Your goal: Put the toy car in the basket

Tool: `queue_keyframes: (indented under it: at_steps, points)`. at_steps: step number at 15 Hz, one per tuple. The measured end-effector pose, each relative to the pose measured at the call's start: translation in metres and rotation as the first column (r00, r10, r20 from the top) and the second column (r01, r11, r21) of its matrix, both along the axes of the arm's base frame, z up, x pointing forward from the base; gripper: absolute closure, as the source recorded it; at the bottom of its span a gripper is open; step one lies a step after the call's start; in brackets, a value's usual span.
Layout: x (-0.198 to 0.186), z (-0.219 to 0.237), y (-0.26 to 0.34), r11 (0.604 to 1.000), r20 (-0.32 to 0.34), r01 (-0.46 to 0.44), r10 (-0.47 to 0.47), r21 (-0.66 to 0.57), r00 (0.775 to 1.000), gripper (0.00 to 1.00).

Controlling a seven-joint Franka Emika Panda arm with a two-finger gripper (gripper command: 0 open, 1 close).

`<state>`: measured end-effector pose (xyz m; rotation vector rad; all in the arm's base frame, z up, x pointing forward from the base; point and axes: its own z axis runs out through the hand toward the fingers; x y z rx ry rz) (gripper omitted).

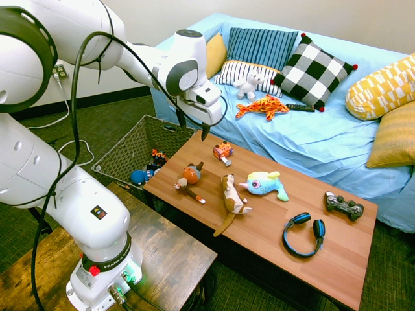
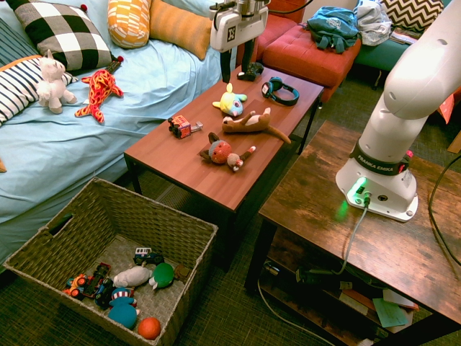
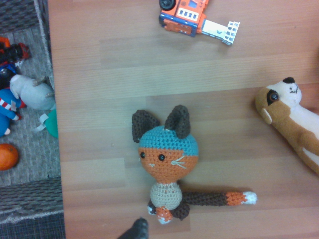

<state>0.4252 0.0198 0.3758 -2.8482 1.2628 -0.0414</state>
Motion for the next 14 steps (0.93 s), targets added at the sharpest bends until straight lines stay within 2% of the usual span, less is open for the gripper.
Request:
queue_keyframes:
  at_steps: [4,8,11,14]
  points:
    - [0.015,0.002,-0.012,0.999,0.018,-0.042,0.042,0.004,0.999,0.00]
    - [0.091,-0.010,-0.050,0.992,0.019,-0.103,0.102,0.073,0.995,0.00]
    - [0.156,-0.051,-0.043,0.977,-0.026,-0.165,0.170,0.137,0.985,0.00]
    - [0.203,-0.106,-0.033,0.966,-0.119,-0.169,0.195,0.198,0.974,0.00]
